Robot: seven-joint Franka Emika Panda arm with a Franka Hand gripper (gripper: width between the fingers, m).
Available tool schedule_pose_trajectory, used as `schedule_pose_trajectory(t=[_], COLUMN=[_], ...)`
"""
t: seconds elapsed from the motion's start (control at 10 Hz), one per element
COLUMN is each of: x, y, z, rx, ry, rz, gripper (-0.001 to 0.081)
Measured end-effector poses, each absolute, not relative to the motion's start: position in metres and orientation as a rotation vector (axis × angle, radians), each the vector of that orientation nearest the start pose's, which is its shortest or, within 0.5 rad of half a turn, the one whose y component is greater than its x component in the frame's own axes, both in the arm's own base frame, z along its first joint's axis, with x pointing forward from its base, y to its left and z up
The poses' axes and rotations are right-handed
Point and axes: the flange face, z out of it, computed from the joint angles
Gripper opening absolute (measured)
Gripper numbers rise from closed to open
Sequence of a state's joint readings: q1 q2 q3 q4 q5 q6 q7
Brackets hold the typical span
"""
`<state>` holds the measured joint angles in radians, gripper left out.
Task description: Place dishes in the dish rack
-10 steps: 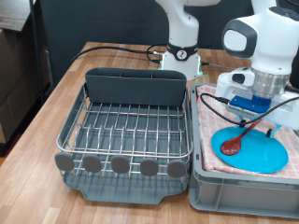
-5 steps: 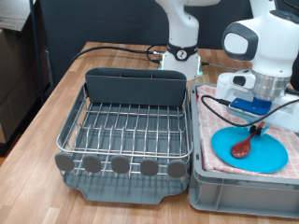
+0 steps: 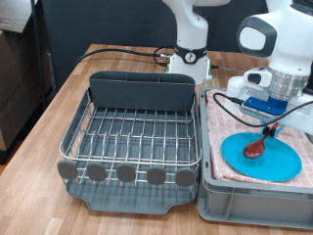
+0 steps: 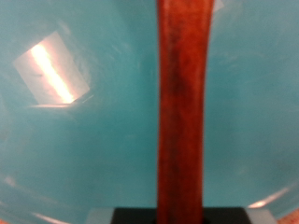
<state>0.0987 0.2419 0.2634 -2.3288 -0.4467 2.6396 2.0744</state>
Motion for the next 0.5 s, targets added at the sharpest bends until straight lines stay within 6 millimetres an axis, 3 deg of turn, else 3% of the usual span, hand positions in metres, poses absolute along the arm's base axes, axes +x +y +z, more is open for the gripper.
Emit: schedule_pose_trajectory(t=[0.5], x=[0.486], y=[0.192], z=[0.313], rx=[-2.483], ry=[1.892], rz=[-0.336], gripper=[0.0080])
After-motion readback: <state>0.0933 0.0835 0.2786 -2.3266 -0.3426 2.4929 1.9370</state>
